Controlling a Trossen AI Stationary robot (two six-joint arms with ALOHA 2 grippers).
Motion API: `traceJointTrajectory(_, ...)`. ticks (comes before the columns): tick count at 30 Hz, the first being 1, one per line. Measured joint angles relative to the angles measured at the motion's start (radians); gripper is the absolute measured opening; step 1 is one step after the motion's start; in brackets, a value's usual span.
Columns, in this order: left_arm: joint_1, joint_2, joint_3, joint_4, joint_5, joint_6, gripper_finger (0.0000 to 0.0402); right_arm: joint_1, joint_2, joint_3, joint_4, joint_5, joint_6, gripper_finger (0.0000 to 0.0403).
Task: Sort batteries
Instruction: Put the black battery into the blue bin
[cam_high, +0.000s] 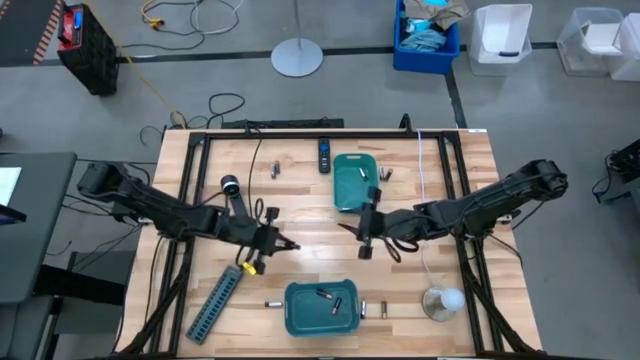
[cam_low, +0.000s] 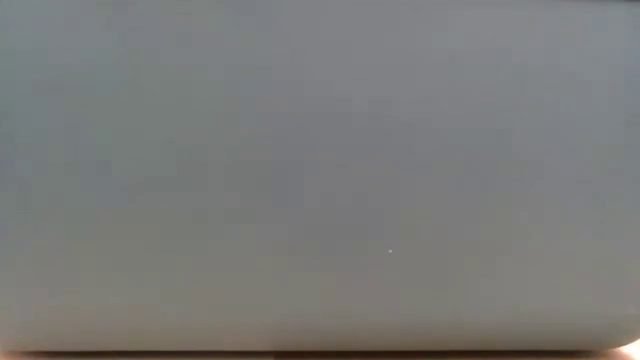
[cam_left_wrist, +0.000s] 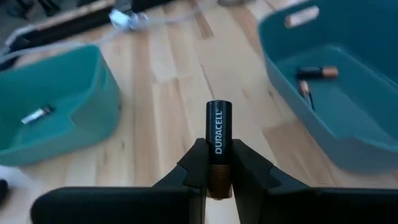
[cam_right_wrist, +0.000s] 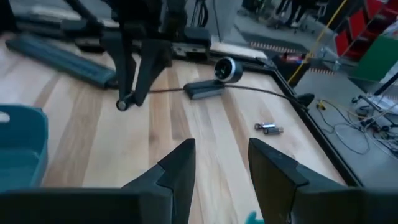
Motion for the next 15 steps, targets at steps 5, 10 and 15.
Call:
traceJointTrajectory(5,0.039,0.029,0.000,0.137,0.002,0.006,0.0038,-0.012,-0.075,-0.178,0.199,0.025,0.013,0.0164)
traceJointTrajectory(10,0.065,0.043,0.000,0.182,0.003,-0.014,0.0038,-0.012,-0.196,-0.312,0.316,0.044,0.015,0.0164)
traceJointTrajectory(15,0.079,0.044,0.000,0.209,-0.009,-0.021,0.0038,-0.011,-0.293,-0.366,0.311,0.046,0.017,0.0164)
